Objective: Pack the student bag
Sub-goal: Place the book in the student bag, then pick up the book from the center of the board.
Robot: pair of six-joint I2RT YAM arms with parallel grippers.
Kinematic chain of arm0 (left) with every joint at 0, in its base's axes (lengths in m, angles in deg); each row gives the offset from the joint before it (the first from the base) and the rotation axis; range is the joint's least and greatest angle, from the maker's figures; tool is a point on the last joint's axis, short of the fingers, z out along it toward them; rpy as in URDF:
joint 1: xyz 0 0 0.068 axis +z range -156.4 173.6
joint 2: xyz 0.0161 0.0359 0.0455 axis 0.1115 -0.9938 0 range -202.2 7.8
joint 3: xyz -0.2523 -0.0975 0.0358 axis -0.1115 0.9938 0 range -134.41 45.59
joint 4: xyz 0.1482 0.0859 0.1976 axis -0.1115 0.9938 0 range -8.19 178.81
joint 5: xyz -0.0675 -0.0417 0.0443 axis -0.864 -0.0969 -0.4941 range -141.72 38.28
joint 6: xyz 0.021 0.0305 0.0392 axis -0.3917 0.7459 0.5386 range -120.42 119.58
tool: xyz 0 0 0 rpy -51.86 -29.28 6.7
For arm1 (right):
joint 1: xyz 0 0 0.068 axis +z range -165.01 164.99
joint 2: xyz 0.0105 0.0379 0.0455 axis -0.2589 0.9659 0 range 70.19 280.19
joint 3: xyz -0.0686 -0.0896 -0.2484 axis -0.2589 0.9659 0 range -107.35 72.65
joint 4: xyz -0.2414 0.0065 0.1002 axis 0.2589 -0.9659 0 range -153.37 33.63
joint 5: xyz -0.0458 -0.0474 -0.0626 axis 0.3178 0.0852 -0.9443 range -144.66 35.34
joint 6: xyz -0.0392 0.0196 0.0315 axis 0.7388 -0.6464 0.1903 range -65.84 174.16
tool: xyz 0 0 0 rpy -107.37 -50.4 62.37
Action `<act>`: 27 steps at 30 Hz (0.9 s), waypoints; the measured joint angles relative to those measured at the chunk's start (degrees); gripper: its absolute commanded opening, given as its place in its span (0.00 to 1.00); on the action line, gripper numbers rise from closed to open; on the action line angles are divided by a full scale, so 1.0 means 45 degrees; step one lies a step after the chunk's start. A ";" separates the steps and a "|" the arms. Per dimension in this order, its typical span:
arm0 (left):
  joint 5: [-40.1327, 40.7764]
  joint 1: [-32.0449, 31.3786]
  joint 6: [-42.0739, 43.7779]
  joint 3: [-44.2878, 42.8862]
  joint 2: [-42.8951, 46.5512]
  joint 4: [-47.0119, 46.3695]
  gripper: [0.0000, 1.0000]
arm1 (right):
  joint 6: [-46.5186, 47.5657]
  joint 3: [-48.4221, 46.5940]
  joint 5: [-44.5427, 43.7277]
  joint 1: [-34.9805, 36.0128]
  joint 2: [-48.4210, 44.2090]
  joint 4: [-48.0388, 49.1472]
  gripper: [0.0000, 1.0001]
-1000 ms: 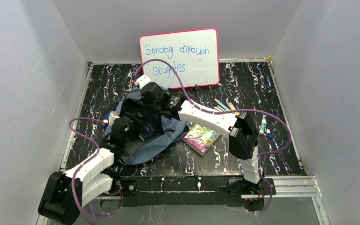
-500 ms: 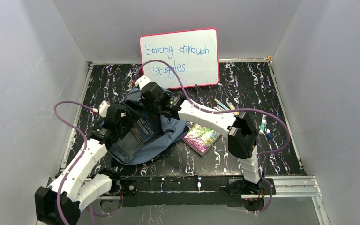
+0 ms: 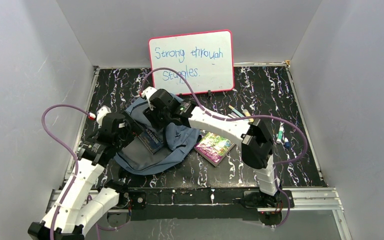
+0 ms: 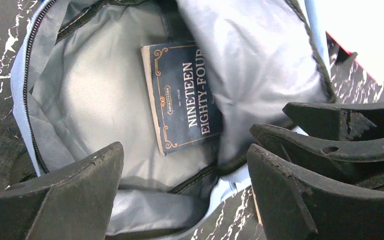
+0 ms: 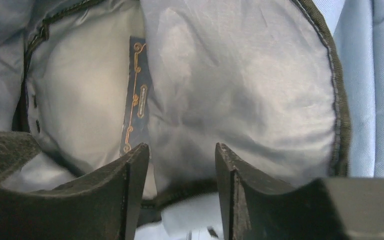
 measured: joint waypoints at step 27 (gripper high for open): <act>-0.2681 -0.0238 0.3453 -0.0763 -0.0826 -0.0165 0.85 | -0.5212 1.0686 -0.0835 -0.6892 -1.0200 -0.2200 0.99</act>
